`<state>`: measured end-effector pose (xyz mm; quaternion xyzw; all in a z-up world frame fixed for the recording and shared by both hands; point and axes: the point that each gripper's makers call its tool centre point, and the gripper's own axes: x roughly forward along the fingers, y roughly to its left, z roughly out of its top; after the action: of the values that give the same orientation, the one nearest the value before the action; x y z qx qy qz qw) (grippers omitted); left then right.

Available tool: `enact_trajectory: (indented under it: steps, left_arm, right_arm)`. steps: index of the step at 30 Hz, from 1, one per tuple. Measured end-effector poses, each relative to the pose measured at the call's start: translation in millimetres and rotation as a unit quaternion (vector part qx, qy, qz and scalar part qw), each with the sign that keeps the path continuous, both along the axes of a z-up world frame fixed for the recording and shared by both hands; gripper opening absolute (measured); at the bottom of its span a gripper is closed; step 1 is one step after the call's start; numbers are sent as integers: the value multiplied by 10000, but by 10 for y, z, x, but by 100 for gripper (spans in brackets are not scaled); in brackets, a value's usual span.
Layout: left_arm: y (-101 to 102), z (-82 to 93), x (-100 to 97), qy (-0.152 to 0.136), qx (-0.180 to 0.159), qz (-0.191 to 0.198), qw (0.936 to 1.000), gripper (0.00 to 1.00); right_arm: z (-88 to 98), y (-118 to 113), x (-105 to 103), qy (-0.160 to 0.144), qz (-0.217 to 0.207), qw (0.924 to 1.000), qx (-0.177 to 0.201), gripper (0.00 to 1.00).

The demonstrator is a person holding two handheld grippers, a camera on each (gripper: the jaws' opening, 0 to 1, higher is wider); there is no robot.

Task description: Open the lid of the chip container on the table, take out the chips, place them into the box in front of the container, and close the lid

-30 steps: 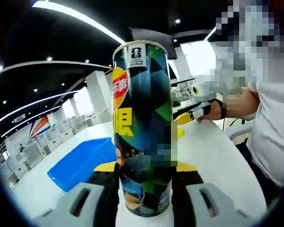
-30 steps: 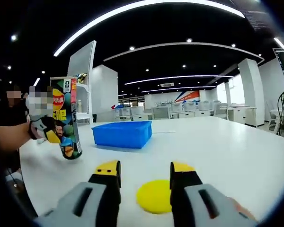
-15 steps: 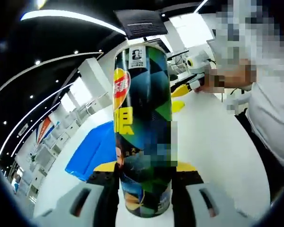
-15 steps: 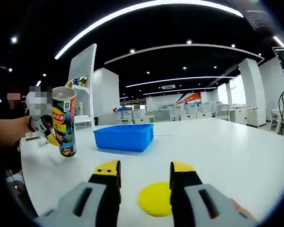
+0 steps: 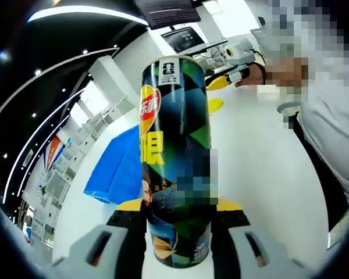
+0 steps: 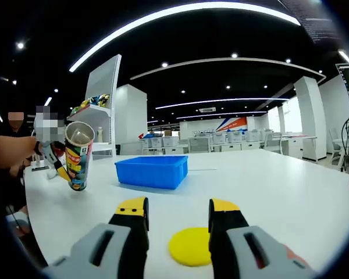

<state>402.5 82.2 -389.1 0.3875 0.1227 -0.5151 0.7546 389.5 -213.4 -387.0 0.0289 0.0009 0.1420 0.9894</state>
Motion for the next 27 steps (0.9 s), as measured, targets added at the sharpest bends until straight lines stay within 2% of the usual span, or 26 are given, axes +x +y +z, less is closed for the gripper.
enact_trajectory:
  steps: [8, 11, 13, 15, 17, 20, 22, 27]
  left_arm:
    - [73, -32, -35, 154, 276, -40, 9995, 43]
    - [92, -116, -35, 164, 583, -106, 9981, 43]
    - [90, -149, -27, 188, 662, -117, 9976, 43]
    - [89, -207, -48, 314, 843, -149, 9958, 43]
    - [67, -263, -33, 226, 991, -171, 9947, 43]
    - [65, -374, -60, 358, 1167, -208, 9923, 42]
    - [59, -385, -59, 280, 1196, -239, 9921, 42]
    - [66, -363, -73, 342, 1207, -241, 9918, 42]
  right_arm:
    - [18, 104, 14, 24, 154, 9999, -47, 38]
    - [30, 122, 12, 14, 190, 9998, -6, 38]
    - [40, 126, 9, -7, 199, 9998, 8, 38]
    - [46, 126, -5, -30, 203, 9998, 39, 38]
    - [41, 120, -18, -47, 194, 9998, 41, 38]
    - [22, 94, -31, -35, 164, 9998, 90, 38]
    - [16, 78, -35, -30, 151, 9998, 114, 38]
    - [17, 52, -40, -39, 141, 9998, 141, 38]
